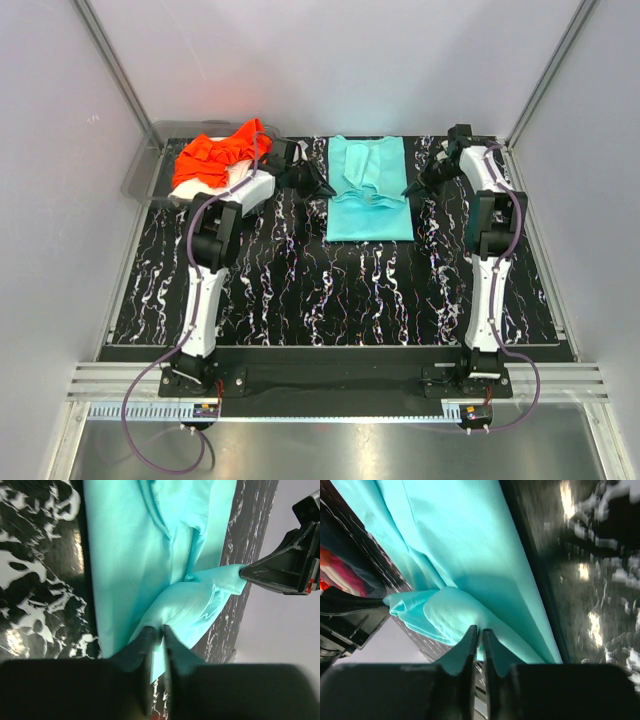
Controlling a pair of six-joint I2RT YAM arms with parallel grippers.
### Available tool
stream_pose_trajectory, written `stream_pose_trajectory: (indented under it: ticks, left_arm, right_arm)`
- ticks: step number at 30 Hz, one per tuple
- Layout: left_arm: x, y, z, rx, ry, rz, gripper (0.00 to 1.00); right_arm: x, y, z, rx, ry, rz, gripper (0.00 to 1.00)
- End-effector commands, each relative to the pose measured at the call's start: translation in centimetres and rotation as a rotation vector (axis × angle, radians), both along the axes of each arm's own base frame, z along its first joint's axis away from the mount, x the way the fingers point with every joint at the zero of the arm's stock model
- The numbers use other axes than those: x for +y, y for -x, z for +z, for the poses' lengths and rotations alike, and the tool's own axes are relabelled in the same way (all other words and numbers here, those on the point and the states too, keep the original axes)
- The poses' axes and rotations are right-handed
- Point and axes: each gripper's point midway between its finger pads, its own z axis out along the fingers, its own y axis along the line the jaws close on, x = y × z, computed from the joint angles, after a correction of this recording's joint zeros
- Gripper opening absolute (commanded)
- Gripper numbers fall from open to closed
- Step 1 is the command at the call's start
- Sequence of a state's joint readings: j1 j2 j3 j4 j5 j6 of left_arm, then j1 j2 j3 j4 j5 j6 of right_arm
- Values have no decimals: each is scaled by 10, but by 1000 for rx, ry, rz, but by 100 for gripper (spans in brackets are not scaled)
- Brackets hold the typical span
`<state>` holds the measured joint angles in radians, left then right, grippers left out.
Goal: Fold and stack the t-shirts
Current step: Fold the tshirt
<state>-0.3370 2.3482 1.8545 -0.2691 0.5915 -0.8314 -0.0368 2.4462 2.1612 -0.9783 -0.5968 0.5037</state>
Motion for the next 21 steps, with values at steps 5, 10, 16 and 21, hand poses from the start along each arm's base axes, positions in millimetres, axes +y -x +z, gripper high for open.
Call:
stream_pose_trajectory:
  ticks: [5,10,16,21]
  left_arm:
    - [22,-40,27,-108,-67,26,42]
    - [34,-34,82,-241,-124,5,53]
    - [36,7,82,-240,-154,-80,56]
    - [-1,55,57,-218,-144,-230,47]
  right_arm:
    - [-33,-63,16,-87,-111,-117,29]
    - [-51,-66,64,-178,-93,-134,50]
    - [-62,-20,68,-159,60,-63,59]
    - [-49,17,48,-102,62,-9,51]
